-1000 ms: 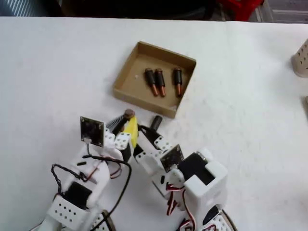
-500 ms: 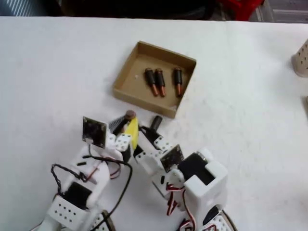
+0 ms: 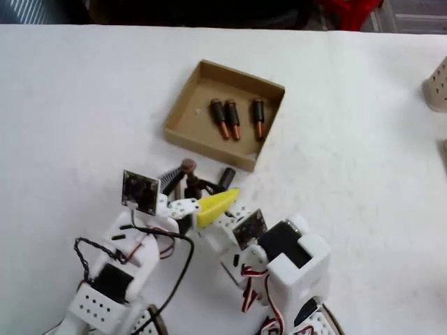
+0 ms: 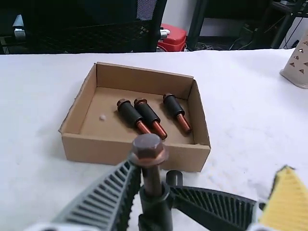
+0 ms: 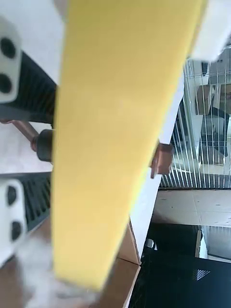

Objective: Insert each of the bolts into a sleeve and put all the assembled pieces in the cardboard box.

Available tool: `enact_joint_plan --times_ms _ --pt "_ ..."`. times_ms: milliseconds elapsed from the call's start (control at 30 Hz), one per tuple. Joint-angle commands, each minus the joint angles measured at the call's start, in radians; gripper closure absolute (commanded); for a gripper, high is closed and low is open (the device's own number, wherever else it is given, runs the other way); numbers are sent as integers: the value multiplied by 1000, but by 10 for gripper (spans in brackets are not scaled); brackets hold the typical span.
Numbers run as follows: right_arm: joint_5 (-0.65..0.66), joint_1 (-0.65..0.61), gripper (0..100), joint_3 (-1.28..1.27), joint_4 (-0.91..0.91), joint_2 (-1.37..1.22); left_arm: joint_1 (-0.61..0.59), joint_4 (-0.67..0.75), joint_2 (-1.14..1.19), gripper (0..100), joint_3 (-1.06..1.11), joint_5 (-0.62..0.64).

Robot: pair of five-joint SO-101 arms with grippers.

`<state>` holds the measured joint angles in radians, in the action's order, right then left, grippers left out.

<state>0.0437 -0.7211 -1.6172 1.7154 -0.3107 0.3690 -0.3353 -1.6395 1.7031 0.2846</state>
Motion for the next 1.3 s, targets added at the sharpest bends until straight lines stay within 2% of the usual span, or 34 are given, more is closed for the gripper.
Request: enact_joint_plan --times_ms 0,200,267,567,667,833,900,967,1100,1133,1200,1267 --pt "-3 18 982 -2 30 35 -19 9 -4 551 -26 52" --pt "-3 18 982 -2 30 35 -111 0 -142 551 -32 127" --pt "-3 18 982 -2 30 35 -143 -41 -196 551 -41 153" --pt "-3 18 982 -2 30 35 -166 -127 -191 548 -89 163" --pt "-3 18 982 -2 30 35 -206 -107 -191 550 -97 176" --pt "-3 18 982 -2 30 35 -318 -101 -191 555 -146 281" --pt "-3 18 982 -5 28 35 -369 -101 -191 600 -164 307" --pt "-3 18 982 -6 28 35 -418 -101 -189 694 -178 322" --pt "-3 18 982 -6 28 35 -507 -101 -189 972 -184 324" --pt "-3 19 982 -6 28 35 -530 -103 -189 990 -180 322" --pt "-3 19 982 -8 28 35 -582 -126 -189 924 -160 321" --pt "-3 30 982 -8 28 35 -625 -153 -189 902 -124 321"
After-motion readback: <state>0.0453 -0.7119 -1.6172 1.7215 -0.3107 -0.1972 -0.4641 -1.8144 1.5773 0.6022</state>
